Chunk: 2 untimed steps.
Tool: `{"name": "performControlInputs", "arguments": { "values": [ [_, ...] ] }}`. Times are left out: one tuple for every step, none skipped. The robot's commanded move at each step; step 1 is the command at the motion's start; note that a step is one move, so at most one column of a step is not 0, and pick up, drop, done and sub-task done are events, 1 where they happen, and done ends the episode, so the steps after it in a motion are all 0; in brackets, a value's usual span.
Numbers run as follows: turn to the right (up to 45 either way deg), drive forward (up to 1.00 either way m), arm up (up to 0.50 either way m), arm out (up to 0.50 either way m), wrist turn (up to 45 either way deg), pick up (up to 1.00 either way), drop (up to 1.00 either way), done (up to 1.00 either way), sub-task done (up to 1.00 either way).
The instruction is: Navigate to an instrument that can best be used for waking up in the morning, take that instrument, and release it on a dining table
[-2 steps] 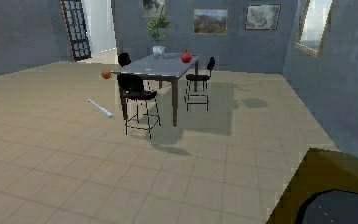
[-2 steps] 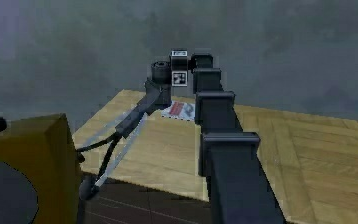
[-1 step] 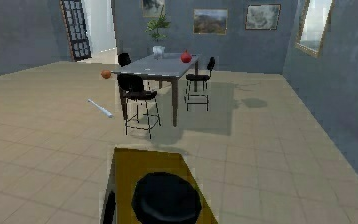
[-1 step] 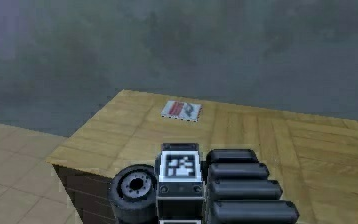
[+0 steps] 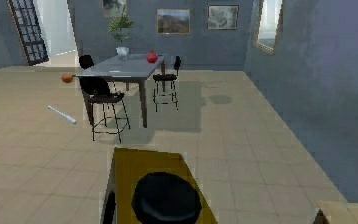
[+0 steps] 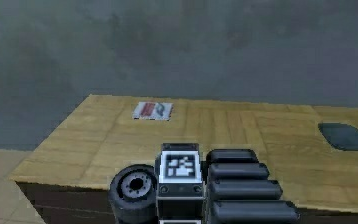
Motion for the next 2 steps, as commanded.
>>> {"name": "performControlInputs", "arguments": {
  "values": [
    [0.0, 1.00, 0.00, 0.00, 0.0, 0.00, 0.00, 0.00, 0.00],
    [3.0, 0.00, 0.00, 0.00, 0.0, 0.00, 0.00, 0.00, 0.00]
  ]
}}
